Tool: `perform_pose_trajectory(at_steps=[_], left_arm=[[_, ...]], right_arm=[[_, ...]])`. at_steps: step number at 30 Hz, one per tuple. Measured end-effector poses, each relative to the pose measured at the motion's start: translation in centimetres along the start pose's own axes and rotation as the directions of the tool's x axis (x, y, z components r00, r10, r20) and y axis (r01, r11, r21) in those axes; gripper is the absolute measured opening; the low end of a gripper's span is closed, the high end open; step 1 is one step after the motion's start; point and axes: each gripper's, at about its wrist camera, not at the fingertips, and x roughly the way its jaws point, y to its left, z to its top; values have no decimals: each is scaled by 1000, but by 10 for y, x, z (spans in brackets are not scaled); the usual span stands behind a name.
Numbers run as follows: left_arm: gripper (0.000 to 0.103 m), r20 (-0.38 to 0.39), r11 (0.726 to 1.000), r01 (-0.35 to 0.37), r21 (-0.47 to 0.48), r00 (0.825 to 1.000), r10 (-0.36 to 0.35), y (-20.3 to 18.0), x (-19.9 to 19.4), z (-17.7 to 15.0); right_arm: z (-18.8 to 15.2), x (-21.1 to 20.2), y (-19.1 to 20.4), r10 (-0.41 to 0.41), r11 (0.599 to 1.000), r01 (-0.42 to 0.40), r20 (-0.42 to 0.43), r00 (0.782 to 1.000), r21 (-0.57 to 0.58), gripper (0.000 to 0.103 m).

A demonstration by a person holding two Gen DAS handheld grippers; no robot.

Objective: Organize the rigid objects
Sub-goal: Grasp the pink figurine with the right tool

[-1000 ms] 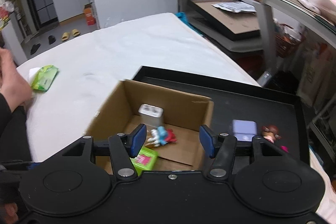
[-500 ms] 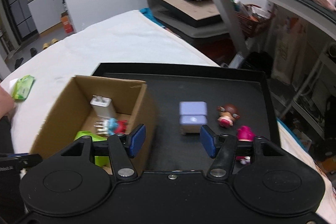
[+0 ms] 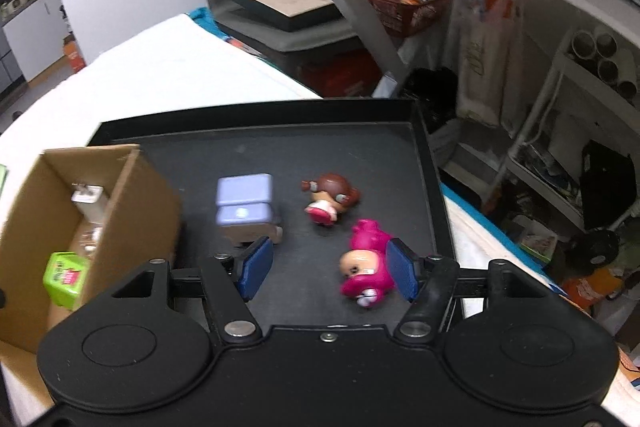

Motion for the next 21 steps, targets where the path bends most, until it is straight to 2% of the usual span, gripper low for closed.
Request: perform_pose_trajectory(at_steps=[11, 14, 16, 21], left_arm=[[32, 0, 1000, -16, -4, 1000, 16, -4, 3, 2], [32, 1, 1000, -14, -3, 1000, 14, -4, 2, 2], [33, 0, 1000, -12, -6, 1000, 12, -3, 2, 2], [33, 0, 1000, -4, -14, 1000, 4, -1, 3, 2]], right_arm=[[-9, 37, -9, -33, 999, 31, -76, 997, -21, 62], [-10, 42, -3, -60, 996, 54, -83, 995, -70, 51], [-10, 43, 0, -47, 996, 41, -87, 995, -79, 38], [-10, 32, 7, -29, 995, 23, -64, 998, -97, 37]])
